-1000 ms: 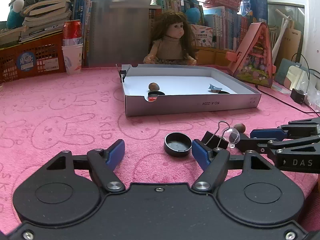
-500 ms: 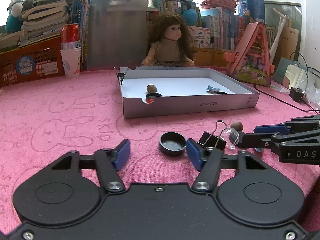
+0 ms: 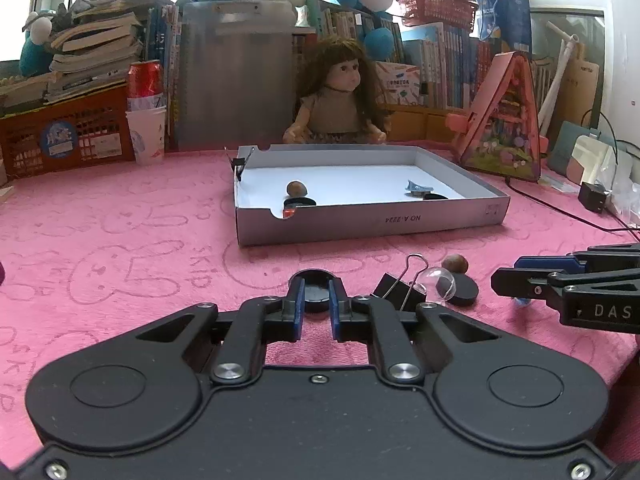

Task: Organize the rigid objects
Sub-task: 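Grasp a black round lid with the left tool while the right tool grasps another blue hair clip, then carry the black lid and blue hair clip into the tray and open both tools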

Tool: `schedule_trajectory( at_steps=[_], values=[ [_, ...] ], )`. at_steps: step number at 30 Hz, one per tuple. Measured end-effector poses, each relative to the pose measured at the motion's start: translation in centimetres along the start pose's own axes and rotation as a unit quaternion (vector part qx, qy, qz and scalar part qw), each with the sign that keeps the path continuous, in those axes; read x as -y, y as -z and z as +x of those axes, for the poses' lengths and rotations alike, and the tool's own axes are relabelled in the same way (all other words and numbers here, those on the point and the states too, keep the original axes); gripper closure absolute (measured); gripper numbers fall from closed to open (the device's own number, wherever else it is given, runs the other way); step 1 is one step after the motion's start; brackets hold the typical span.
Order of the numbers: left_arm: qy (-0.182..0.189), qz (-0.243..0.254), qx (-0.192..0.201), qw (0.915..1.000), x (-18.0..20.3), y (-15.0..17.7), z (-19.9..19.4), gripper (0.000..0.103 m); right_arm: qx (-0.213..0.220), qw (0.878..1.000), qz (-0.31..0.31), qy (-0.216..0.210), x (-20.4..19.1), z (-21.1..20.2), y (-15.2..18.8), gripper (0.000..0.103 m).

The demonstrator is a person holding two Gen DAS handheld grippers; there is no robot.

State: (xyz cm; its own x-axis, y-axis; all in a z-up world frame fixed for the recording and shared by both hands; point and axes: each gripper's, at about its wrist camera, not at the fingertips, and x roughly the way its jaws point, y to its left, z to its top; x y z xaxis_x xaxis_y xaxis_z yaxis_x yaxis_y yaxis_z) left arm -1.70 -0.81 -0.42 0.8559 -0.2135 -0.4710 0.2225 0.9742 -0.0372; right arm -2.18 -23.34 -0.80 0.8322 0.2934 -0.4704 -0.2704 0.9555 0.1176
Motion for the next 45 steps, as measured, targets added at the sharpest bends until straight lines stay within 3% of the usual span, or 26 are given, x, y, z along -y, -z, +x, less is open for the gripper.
schedule_trajectory(
  at_steps=[11, 20, 25, 28, 36, 45],
  values=[
    [-0.018, 0.004, 0.0, 0.9998, 0.9, -0.1, -0.8, 0.086, 0.014, 1.0, -0.011, -0.005, 0.1, -0.6, 0.1, 0.063],
    [-0.036, 0.0, -0.008, 0.9993, 1.0, -0.5, 0.9, 0.064, 0.021, 1.0, -0.013, -0.001, 0.6, -0.8, -0.1, 0.063],
    [-0.042, -0.002, -0.019, 0.9989, 1.1, -0.6, 2.1, 0.065, 0.023, 1.0, -0.001, 0.002, 1.3, -0.7, -0.3, 0.063],
    [-0.042, -0.007, -0.035, 0.9984, 1.0, -0.6, 3.1, 0.073, 0.025, 1.0, 0.007, 0.004, 1.7, -0.6, -0.7, 0.063],
    [-0.044, -0.016, -0.035, 0.9983, 1.1, -1.3, 2.8, 0.074, 0.026, 0.999, 0.026, 0.011, 2.6, -0.1, -1.6, 0.063],
    [0.004, -0.057, -0.057, 0.9967, -1.1, -6.8, 3.2, 0.074, -0.018, 0.997, 0.075, 0.007, 4.8, 1.9, -5.6, 0.063]
  ],
)
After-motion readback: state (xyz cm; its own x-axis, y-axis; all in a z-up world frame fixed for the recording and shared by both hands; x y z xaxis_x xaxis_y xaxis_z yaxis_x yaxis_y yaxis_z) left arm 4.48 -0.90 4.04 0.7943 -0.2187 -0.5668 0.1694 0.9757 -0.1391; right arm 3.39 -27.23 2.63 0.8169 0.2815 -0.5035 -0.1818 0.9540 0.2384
